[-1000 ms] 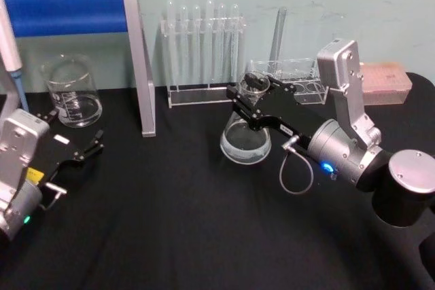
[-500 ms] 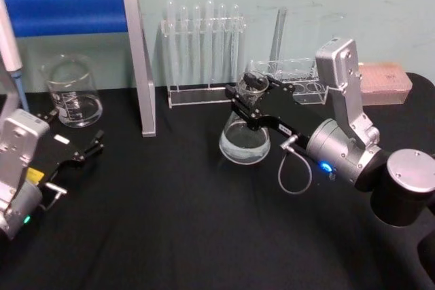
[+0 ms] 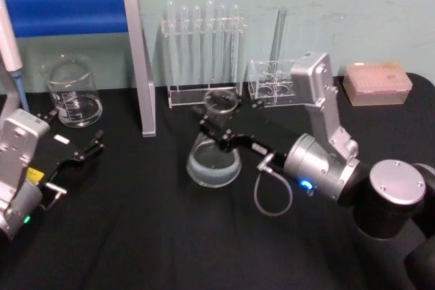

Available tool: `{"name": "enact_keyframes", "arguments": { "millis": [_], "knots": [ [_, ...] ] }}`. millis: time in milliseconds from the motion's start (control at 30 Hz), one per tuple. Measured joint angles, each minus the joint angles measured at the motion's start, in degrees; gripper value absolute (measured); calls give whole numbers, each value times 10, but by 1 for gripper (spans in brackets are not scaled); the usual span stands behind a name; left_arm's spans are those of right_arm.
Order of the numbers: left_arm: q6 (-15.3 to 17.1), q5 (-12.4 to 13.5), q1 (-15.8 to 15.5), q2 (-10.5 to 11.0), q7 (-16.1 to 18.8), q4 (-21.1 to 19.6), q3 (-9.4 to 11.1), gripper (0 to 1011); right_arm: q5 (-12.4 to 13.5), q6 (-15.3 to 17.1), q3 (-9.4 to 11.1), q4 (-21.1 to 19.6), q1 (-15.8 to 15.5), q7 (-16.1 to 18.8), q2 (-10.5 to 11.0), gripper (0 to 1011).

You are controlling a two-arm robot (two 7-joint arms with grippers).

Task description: Grasp the erlenmeyer flask with one hand, shake it three times, then place it back.

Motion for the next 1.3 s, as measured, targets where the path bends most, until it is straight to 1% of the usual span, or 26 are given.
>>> {"name": "enact_keyframes", "arguments": {
  "millis": [267,500,633,733,800,1000,1100,1167,1200,1300],
  "knots": [
    [0,0,0,0,0,0,0,1001,15,3,-29,-20,-6,22,7,449],
    [0,0,0,0,0,0,0,1001,25,3,-47,-31,-6,33,14,450],
    [0,0,0,0,0,0,0,1001,27,3,-52,-32,-4,32,16,450],
    [0,0,0,0,0,0,0,1001,27,2,-52,-27,0,25,16,449],
    [0,0,0,0,0,0,0,1001,26,1,-50,-23,2,19,16,450],
    [0,0,0,0,0,0,0,1001,20,-2,-33,-3,9,-6,14,450],
    [0,0,0,0,0,0,0,1001,15,-4,-21,8,14,-21,12,449],
    [0,0,0,0,0,0,0,1001,8,-7,-7,21,18,-37,9,450],
    [0,0,0,0,0,0,0,1001,8,-7,-7,21,18,-37,9,449],
    [0,0,0,0,0,0,0,1001,-4,-9,11,36,22,-57,7,449]
  ]
}}
